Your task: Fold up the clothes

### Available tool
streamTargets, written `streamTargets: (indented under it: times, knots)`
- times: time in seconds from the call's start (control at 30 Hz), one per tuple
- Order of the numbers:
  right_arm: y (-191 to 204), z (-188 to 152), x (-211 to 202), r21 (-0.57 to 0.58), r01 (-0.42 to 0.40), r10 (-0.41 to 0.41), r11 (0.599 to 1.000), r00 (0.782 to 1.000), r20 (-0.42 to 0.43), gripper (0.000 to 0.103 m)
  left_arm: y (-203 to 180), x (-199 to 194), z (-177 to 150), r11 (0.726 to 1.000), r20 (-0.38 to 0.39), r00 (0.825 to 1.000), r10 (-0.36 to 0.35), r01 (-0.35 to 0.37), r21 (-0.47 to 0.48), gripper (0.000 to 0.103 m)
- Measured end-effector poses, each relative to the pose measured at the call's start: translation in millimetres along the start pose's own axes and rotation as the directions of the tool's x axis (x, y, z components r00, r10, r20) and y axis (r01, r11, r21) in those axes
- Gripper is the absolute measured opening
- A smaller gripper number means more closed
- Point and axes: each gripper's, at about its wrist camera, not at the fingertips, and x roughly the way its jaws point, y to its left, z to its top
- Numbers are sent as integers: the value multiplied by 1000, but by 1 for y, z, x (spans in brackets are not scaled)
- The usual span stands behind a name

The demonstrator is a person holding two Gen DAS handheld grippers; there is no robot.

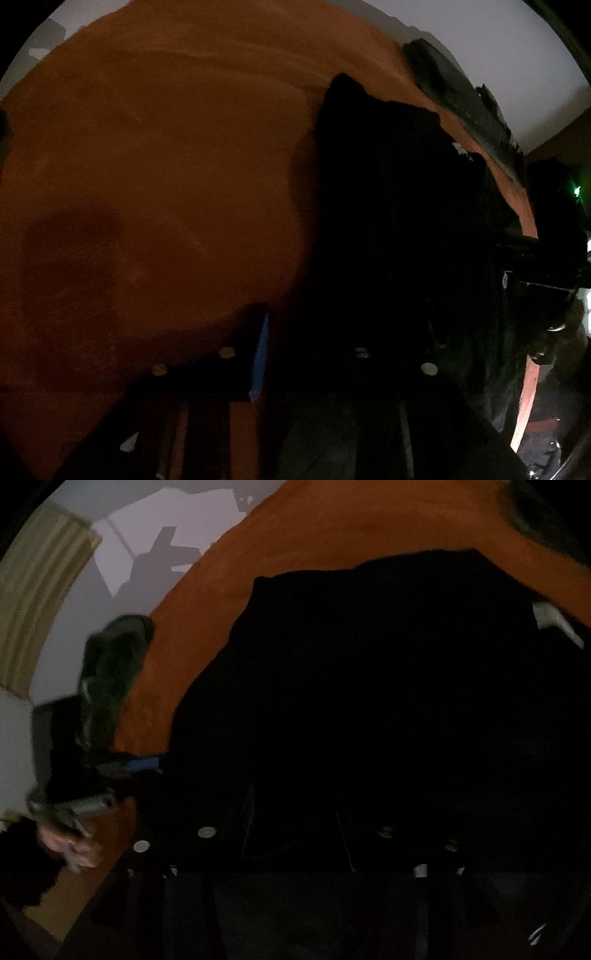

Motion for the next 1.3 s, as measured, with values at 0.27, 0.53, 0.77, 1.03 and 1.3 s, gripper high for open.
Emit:
streamTargets:
  times: [0.27,0.53,0.77,1.03,1.3]
  knots:
    - [-16,7,-18,48,131,-135,990,984,112,3,-9,1,-2,996,17,999,-40,39,77,48]
    - [-8,-14,-34,2,22,-22,1000,992,121,43,-38,-3,-8,979,2,1000,19,-19,201,59]
    - [40,-26,-7,-284,361,-324,888,931,171,48,-47,5,-15,957,6,996,88,-86,277,59]
    - [11,-10,-12,-217,429,-390,877,899,201,0,-40,6,-16,964,17,997,79,-81,253,59]
    - [0,-11,-8,-148,195,-182,969,978,99,47,-42,7,-17,959,21,995,96,-98,267,59]
